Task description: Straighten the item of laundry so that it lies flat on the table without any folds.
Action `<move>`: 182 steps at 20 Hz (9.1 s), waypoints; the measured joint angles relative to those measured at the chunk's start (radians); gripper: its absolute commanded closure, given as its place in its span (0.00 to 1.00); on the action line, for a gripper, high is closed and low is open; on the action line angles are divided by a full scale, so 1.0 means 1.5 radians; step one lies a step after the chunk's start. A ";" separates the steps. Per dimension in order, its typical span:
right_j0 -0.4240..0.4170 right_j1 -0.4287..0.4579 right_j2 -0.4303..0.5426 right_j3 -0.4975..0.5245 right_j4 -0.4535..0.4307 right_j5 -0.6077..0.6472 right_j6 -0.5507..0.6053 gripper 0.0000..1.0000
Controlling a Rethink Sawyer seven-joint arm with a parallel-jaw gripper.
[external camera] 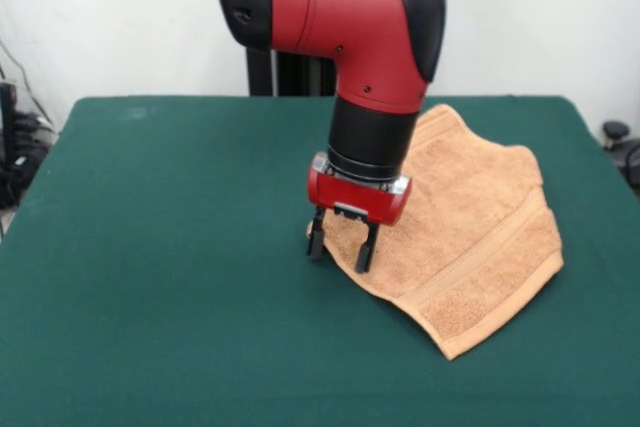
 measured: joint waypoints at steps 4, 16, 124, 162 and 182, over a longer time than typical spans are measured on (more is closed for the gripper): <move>0.000 0.000 0.000 0.000 0.000 0.000 0.000 0.00; 0.001 0.001 -0.002 0.000 0.000 -0.002 0.000 0.00; -0.249 -0.061 0.122 0.012 -0.260 0.037 -0.001 1.00; -0.241 -0.061 0.122 0.012 -0.260 0.037 -0.001 0.00; -0.223 -0.072 0.122 0.062 -0.234 0.037 -0.001 0.00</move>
